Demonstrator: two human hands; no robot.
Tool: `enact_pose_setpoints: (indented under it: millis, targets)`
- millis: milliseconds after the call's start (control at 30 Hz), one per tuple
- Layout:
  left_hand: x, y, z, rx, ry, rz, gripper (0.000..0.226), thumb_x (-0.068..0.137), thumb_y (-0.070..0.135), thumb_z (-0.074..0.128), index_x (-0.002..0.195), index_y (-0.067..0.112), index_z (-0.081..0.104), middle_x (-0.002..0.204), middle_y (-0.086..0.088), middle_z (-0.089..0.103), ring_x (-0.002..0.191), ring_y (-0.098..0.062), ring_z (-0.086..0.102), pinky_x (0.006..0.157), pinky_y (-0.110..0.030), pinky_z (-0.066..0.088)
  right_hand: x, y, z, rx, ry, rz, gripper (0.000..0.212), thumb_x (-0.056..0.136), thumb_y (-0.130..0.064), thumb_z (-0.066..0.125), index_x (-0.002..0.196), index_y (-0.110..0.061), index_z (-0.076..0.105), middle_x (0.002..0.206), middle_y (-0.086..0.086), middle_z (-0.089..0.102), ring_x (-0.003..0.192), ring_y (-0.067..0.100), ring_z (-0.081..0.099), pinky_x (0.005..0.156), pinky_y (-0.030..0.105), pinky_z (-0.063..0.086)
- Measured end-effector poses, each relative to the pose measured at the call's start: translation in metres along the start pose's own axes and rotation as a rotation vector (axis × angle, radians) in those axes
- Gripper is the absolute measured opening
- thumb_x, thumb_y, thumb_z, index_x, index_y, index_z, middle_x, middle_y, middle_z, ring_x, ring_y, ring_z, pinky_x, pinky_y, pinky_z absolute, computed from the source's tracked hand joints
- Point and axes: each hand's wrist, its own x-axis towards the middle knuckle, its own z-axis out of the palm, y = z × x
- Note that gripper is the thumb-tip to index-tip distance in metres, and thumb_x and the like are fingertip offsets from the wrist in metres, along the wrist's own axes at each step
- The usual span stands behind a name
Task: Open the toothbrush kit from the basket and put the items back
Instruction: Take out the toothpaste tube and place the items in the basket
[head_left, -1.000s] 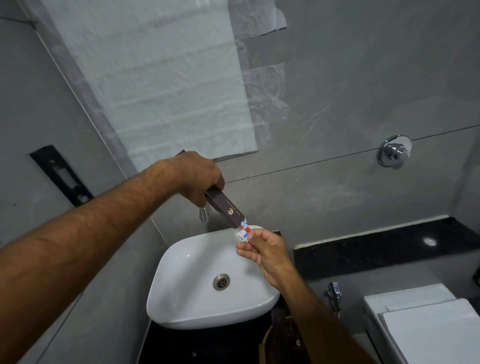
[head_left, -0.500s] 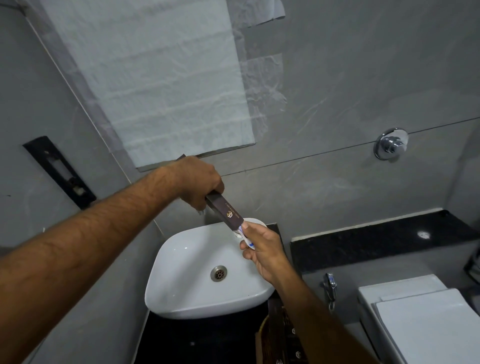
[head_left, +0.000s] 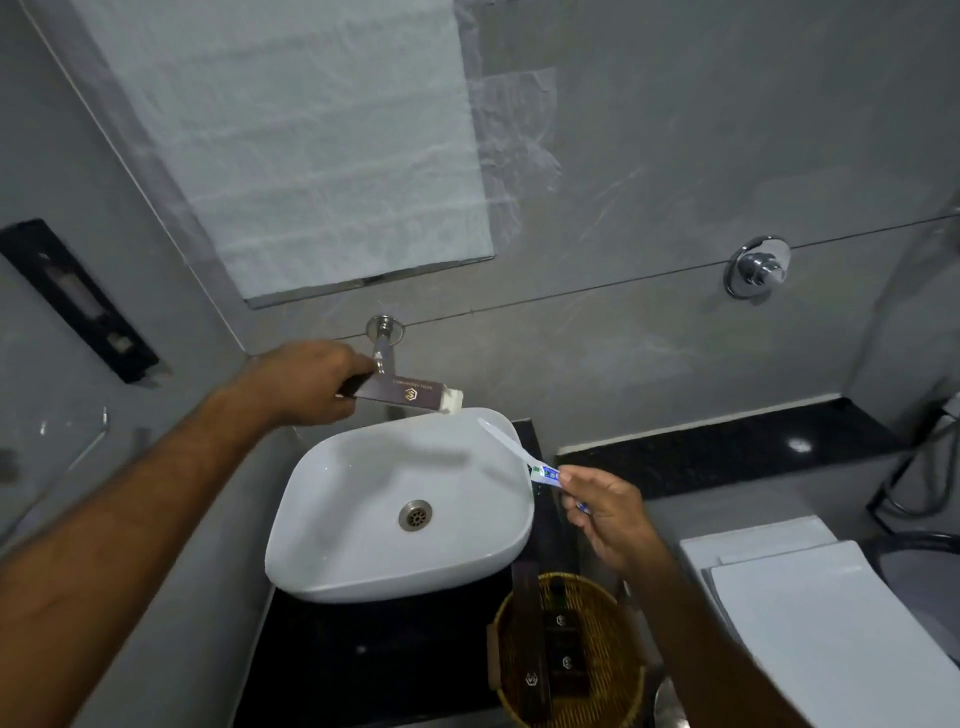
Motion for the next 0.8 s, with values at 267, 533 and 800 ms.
enact_pose_setpoints:
  millis: [267,533,800]
  targets:
    - [-0.042,0.099,0.145,-0.881,0.151,-0.360,0.031,0.077,0.028,0.078,0.106,0.021,0.069,0.089,-0.001,0.075,0.082,-0.025,0.068,0.073,-0.033,0.052,-0.015,-0.023,-0.056,-0.352,0.169,0.042,0.006,0.084,0.000,0.069,0.087,0.003,0.073,0.050,0.005,0.061,0.038,0.009,0.044,0.038,0.019,0.035]
    - [-0.057,0.220,0.208,-1.211,0.055,-0.468,0.032,0.083,0.035,0.074,0.109,0.019,0.062,0.087,0.014,0.063,0.075,0.000,0.059,0.058,-0.010,0.038,-0.049,-0.002,-0.094,-0.737,0.352,0.062,0.010,0.074,-0.001,0.081,0.071,-0.008,0.075,0.058,0.009,0.068,0.049,0.018,0.054,0.044,0.023,0.045]
    - [-0.064,0.259,0.222,-1.461,-0.342,-0.244,0.023,0.074,0.043,0.071,0.090,0.026,0.069,0.089,-0.001,0.074,0.080,-0.012,0.073,0.076,-0.035,0.063,-0.067,0.003,-0.085,-1.188,-0.115,0.220,0.014,0.071,-0.007,0.084,0.078,-0.017,0.076,0.079,0.005,0.078,0.069,0.013,0.073,0.059,0.021,0.054]
